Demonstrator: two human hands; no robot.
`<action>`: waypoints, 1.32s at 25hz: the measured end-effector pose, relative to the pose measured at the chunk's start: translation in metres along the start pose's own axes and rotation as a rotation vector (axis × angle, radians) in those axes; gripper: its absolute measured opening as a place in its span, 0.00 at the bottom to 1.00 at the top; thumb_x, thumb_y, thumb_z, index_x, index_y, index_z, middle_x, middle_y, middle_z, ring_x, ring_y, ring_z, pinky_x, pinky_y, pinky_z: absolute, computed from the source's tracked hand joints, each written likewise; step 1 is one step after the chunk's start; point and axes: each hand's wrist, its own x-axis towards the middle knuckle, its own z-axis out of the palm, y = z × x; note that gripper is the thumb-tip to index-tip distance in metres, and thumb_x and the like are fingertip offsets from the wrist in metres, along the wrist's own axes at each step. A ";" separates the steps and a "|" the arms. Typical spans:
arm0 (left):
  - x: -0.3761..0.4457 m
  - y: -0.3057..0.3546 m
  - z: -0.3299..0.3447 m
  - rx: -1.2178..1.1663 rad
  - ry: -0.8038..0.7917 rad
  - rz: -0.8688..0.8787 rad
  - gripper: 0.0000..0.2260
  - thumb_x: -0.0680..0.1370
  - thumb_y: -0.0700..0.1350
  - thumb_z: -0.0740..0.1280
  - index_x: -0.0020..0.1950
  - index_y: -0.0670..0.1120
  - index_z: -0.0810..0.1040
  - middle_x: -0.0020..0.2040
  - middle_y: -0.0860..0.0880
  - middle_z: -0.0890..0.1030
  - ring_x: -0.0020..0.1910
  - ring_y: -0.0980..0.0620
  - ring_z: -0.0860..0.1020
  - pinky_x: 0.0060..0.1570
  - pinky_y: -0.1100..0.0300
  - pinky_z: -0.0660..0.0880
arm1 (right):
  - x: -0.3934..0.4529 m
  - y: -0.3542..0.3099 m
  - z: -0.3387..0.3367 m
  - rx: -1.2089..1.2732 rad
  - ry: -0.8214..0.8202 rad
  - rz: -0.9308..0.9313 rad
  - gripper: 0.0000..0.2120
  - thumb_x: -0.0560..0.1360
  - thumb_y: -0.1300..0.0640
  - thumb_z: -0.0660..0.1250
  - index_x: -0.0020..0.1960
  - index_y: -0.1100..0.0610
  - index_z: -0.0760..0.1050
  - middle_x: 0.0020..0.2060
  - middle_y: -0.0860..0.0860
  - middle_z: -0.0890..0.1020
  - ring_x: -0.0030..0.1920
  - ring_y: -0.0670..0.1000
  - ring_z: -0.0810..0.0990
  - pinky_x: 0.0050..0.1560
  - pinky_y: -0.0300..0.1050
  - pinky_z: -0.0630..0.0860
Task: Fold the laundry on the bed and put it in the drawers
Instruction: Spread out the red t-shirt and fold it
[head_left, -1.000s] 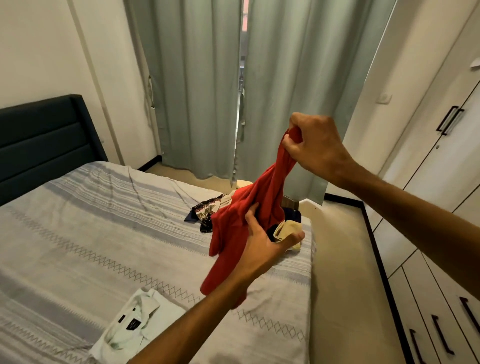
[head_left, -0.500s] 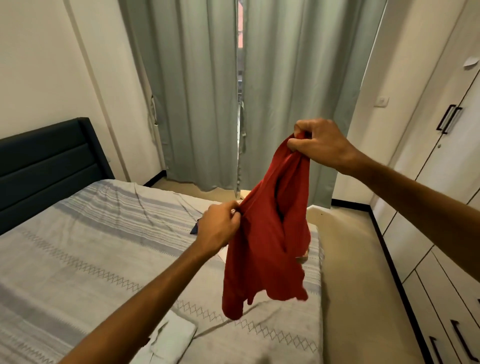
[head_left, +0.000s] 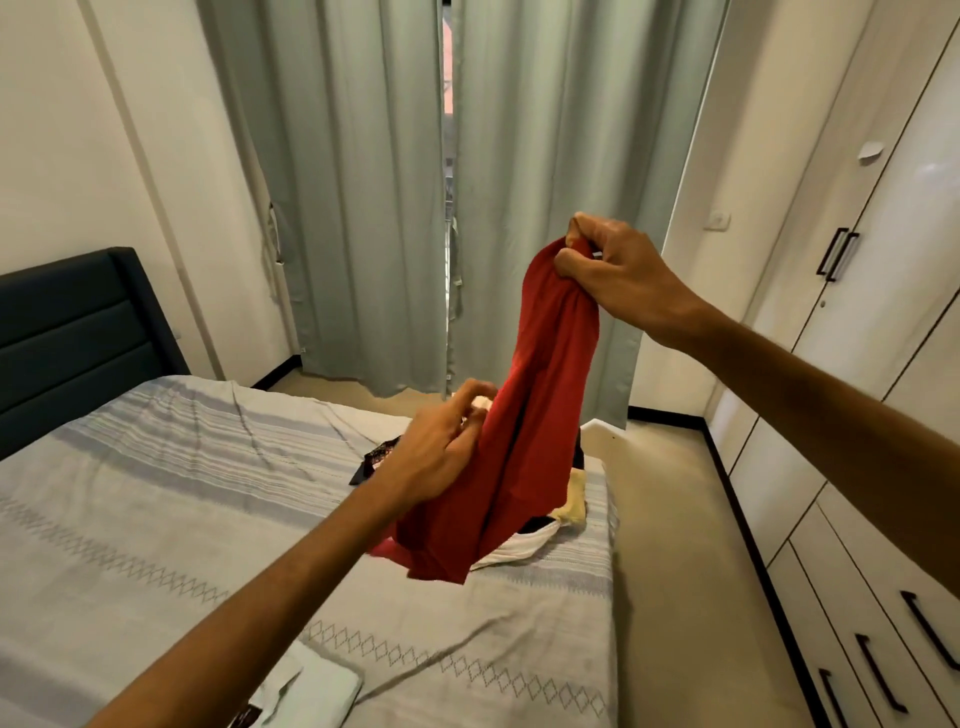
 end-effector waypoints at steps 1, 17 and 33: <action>-0.007 0.009 0.010 -0.214 -0.129 -0.078 0.12 0.86 0.61 0.53 0.68 0.67 0.68 0.59 0.52 0.82 0.52 0.50 0.83 0.52 0.51 0.79 | 0.000 -0.001 0.000 -0.007 0.002 -0.013 0.10 0.81 0.58 0.65 0.41 0.55 0.70 0.36 0.48 0.74 0.36 0.43 0.73 0.38 0.33 0.73; -0.009 0.027 -0.005 -0.929 -0.385 -0.617 0.20 0.79 0.57 0.71 0.64 0.46 0.84 0.59 0.41 0.85 0.55 0.44 0.85 0.55 0.51 0.82 | -0.034 0.070 -0.048 0.384 -0.382 0.410 0.18 0.68 0.64 0.80 0.49 0.57 0.74 0.42 0.52 0.80 0.46 0.50 0.82 0.46 0.41 0.83; 0.040 -0.011 -0.083 -0.322 0.085 -0.206 0.06 0.84 0.54 0.65 0.56 0.54 0.76 0.53 0.41 0.84 0.55 0.46 0.84 0.57 0.52 0.81 | -0.042 0.122 0.009 -0.472 -0.635 0.185 0.11 0.76 0.59 0.72 0.57 0.57 0.78 0.45 0.56 0.84 0.45 0.55 0.82 0.46 0.49 0.81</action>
